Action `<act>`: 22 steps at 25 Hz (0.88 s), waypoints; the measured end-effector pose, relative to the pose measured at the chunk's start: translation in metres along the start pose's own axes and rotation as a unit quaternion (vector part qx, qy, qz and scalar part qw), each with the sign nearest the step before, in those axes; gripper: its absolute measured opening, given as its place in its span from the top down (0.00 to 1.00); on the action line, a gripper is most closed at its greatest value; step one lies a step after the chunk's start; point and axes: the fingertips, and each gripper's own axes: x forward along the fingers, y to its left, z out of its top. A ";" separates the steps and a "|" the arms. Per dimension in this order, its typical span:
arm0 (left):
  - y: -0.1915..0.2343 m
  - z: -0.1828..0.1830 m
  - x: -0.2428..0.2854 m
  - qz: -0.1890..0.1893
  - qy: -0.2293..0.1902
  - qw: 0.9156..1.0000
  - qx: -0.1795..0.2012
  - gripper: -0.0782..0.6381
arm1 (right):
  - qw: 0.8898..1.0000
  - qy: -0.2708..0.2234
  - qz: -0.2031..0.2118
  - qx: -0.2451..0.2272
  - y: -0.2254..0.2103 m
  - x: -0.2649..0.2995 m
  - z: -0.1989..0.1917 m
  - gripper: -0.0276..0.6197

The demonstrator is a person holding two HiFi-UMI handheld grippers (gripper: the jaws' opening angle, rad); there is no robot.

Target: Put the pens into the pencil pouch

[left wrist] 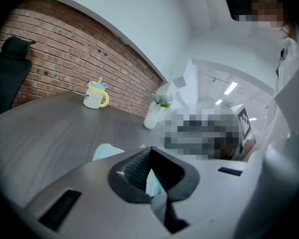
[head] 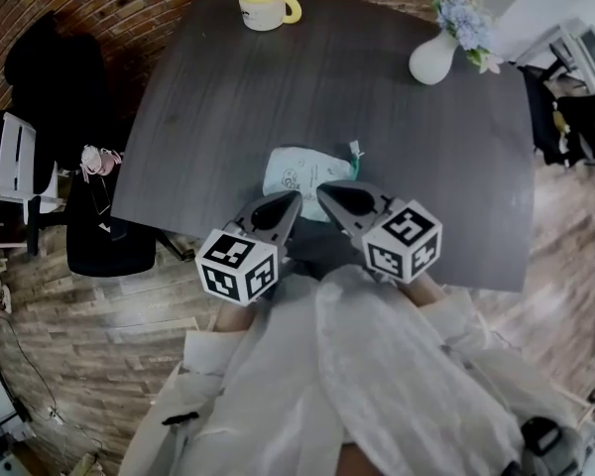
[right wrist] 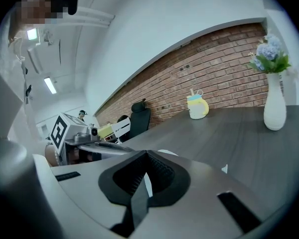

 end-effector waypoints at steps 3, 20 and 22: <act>-0.001 -0.001 -0.001 -0.002 0.004 1.000 0.002 0.88 | 1.000 0.012 0.004 -0.015 0.002 0.001 -0.001 0.95; 0.002 -0.007 0.001 -0.010 0.007 1.000 -0.015 0.88 | 0.990 0.093 0.026 -0.107 0.007 0.003 -0.005 0.95; 0.004 -0.007 0.002 -0.005 0.009 1.000 -0.017 0.88 | 0.989 0.096 0.024 -0.107 0.007 0.003 -0.008 0.95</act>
